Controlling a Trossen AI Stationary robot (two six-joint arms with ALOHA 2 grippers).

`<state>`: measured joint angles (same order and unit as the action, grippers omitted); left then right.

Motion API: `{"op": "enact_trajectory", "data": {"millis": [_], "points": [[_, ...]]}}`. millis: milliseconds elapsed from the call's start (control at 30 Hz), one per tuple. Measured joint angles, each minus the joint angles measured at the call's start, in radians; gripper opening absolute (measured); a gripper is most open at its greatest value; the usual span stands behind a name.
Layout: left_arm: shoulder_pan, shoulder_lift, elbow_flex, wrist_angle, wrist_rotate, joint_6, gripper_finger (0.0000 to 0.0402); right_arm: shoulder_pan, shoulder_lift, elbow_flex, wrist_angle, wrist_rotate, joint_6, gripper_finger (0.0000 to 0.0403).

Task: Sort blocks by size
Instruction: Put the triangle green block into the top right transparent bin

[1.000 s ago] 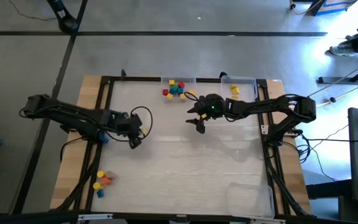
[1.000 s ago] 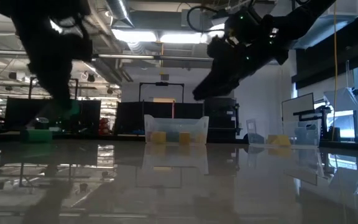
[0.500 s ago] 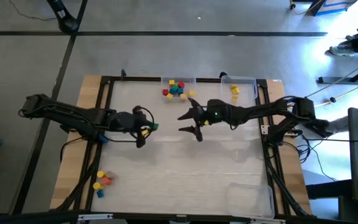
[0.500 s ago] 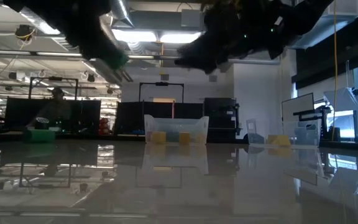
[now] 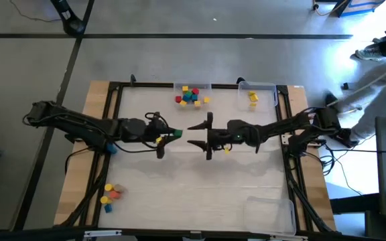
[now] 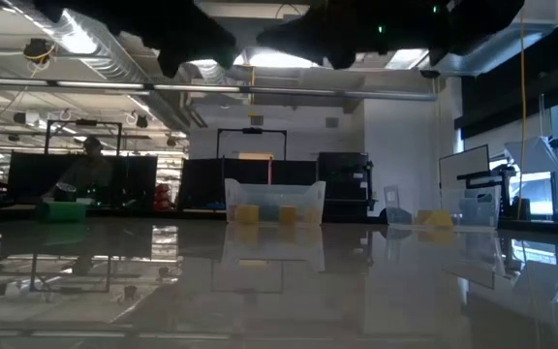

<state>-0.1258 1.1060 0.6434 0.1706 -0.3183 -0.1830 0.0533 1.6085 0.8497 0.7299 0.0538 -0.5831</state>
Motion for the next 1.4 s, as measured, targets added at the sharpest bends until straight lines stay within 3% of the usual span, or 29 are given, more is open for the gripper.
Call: {"op": "enact_trajectory", "data": {"millis": [200, 400, 800, 1067, 1400], "points": [[0.000, 0.004, 0.000, 0.078, 0.000, -0.039, 0.0092, 0.054, 0.000, 0.036, 0.001, 0.086, -0.171, 0.0238], [-0.002, 0.004, 0.000, 0.125, 0.047, -0.073, 0.0093, 0.072, 0.040, 0.075, 0.004, 0.096, -0.309, 0.0238], [-0.014, 0.004, 0.000, 0.163, 0.084, -0.114, 0.0093, 0.071, 0.158, 0.225, 0.026, 0.164, -0.411, 0.0238], [-0.030, 0.003, 0.000, 0.177, 0.083, -0.123, 0.0093, 0.085, 0.157, 0.237, 0.003, 0.250, -0.428, 0.0238], [-0.032, 0.002, 0.000, 0.191, 0.086, -0.172, 0.0093, 0.085, 0.156, 0.241, -0.003, 0.240, -0.390, 0.0239]]}}
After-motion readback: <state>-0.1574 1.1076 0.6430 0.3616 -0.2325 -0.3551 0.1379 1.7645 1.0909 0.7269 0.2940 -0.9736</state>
